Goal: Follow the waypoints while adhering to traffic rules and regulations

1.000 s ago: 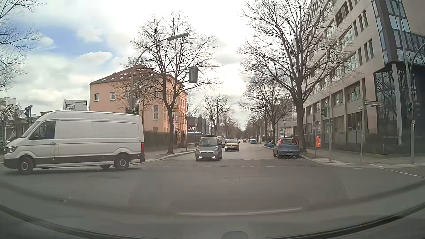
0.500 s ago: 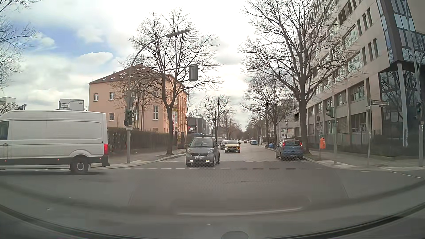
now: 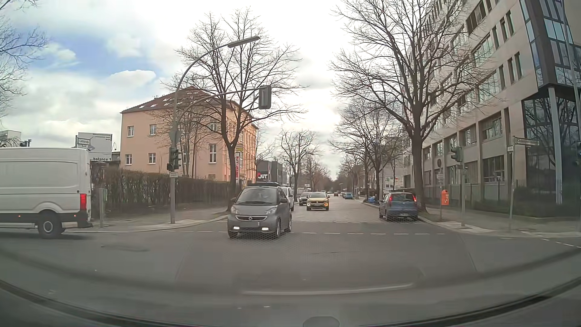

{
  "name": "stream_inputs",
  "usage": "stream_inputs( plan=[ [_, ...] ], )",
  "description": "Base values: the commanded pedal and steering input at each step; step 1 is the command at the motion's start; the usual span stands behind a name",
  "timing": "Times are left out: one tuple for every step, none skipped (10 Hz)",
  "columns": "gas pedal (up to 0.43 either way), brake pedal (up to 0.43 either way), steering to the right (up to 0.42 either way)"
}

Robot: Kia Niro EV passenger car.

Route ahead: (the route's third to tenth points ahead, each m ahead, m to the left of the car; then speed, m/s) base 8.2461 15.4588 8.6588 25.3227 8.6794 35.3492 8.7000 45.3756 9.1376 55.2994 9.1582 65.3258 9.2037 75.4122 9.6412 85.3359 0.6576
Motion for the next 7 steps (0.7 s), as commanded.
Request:
stream_inputs(
  plan=[
    [0.000, 0.146, -0.004],
    [0.000, 0.146, -0.004],
    [0.000, 0.146, -0.004],
    [0.000, 0.146, -0.004],
    [0.000, 0.140, -0.004],
    [0.000, 0.128, -0.004],
    [0.000, 0.128, -0.004]
  ],
)
